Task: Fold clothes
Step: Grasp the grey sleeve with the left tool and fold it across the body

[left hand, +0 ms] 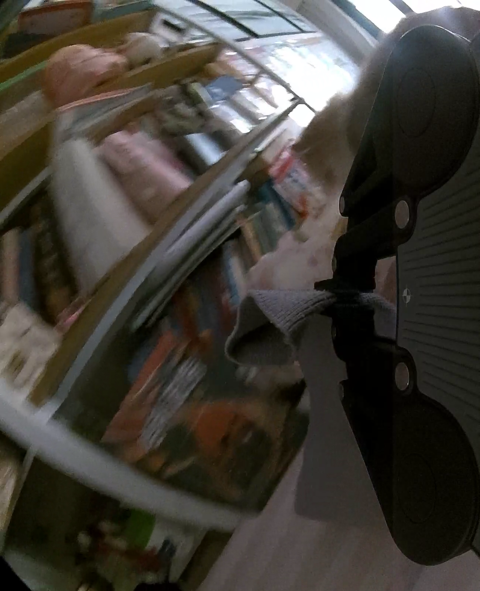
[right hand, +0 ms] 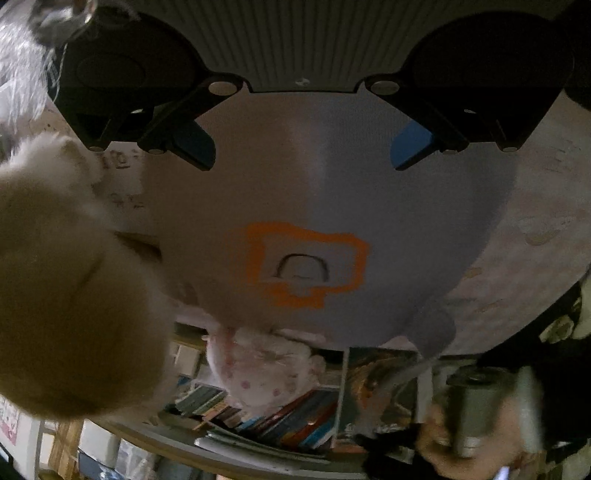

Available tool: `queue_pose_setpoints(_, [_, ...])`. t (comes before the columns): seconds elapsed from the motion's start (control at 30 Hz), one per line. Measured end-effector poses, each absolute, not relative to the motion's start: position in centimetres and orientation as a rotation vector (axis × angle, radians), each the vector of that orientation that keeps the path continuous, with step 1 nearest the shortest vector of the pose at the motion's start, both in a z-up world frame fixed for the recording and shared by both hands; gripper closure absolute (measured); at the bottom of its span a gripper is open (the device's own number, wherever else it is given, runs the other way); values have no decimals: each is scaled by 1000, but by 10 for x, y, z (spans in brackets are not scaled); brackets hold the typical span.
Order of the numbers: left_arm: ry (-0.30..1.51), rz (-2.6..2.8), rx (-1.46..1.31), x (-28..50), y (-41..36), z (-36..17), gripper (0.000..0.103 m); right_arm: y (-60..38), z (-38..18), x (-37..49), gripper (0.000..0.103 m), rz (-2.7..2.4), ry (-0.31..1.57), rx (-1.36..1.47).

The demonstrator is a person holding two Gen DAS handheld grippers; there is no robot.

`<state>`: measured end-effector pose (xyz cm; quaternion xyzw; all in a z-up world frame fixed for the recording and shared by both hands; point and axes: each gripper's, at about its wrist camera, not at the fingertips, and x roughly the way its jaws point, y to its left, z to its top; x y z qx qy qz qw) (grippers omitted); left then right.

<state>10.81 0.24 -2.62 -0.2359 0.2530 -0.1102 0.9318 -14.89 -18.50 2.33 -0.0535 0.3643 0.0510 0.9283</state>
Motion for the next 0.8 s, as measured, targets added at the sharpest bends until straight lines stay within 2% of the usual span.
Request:
queue_pose_setpoints(0.27, [628,-140,-392,126,-88,-80,100,-241,15,-155,1,222,761,-78])
queue_pose_setpoints(0.37, [640,-96,-349,128,-103,-85,99,-261,10,-155,1,218,778,-51])
queue_pose_setpoints(0.43, [658,-70,-297,130,-117,-83,89,-273,8,-155,1,209,785,-35])
queue_pose_setpoints(0.47, [674,-82,-283,132,-123,-79,76,-278,7,-155,1,206,788,-30])
queue_pose_setpoints(0.5, [684,-109,-273,132,-130,-75,59,-282,6,-155,1,205,789,-26])
queue_pose_setpoints(0.6, [669,-213,-235,121,-155,-58,34,-289,4,-153,1,212,792,-22])
queue_pose_setpoints(0.8, [559,-413,-191,69,-160,-16,28,-295,2,-140,1,250,796,-15])
